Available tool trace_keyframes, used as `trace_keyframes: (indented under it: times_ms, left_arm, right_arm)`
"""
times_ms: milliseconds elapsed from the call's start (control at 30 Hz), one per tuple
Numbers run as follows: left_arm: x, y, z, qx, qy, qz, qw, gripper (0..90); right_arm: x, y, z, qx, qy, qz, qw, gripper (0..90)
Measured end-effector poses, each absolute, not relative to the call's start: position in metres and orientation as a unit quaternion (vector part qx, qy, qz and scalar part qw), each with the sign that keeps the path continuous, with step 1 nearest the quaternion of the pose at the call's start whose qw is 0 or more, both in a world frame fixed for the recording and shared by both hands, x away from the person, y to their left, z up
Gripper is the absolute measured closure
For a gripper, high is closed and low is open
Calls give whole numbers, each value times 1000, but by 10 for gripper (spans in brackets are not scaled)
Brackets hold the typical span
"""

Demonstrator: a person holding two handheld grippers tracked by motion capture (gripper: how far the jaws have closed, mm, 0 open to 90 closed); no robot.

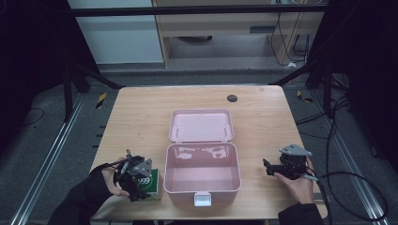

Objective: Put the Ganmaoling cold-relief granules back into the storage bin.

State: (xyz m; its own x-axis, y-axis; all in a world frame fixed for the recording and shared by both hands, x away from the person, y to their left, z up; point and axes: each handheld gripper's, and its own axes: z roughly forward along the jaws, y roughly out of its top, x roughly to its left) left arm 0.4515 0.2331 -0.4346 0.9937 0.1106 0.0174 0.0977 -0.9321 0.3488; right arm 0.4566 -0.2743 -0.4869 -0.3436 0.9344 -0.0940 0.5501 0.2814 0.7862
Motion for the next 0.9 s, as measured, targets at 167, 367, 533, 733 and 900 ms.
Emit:
trace_keyframes:
  times_ms: [167, 367, 533, 733, 900]
  left_arm:
    - [452, 233, -432, 984, 54, 15, 171, 145]
    - [451, 235, -428, 981, 67, 7, 181, 149]
    - [450, 238, -414, 981, 68, 10, 184, 149]
    - [450, 239, -396, 977, 68, 17, 200, 150]
    - [451, 239, -386, 976, 71, 22, 206, 150]
  right_arm:
    - [457, -275, -487, 497, 748, 334, 286, 31]
    - [457, -275, -487, 497, 747, 335, 286, 32]
    - [457, -276, -487, 497, 746, 336, 289, 34]
    - [456, -276, -487, 498, 746, 336, 287, 39]
    - [456, -276, -487, 499, 745, 337, 286, 40]
